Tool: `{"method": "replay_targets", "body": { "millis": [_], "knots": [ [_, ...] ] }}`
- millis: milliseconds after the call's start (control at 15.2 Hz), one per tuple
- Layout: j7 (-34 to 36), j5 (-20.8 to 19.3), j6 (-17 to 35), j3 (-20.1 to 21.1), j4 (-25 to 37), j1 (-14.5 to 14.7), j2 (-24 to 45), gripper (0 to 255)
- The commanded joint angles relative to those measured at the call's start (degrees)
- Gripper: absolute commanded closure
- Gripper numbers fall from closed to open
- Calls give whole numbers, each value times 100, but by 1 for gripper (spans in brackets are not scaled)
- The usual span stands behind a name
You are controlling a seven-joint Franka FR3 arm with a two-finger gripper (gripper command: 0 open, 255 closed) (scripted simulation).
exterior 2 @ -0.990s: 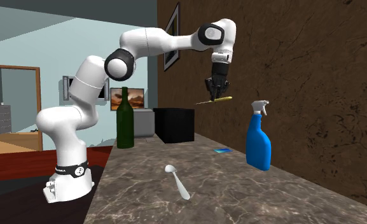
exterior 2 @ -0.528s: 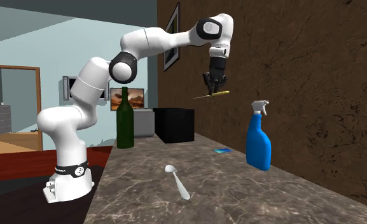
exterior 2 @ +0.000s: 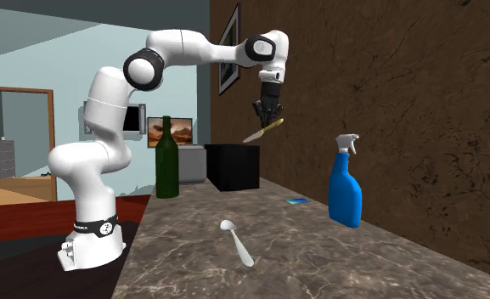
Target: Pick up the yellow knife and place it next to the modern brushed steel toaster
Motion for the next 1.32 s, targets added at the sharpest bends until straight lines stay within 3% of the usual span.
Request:
{"method": "replay_targets", "body": {
  "millis": [0,594,1254],
  "knots": [
    [125,212,212,86,-531,-42,-384,255],
    [881,779,683,469,-1641,264,-1303,255],
    [2025,1045,1020,1030,-2055,873,-1661,255]
  ]
}}
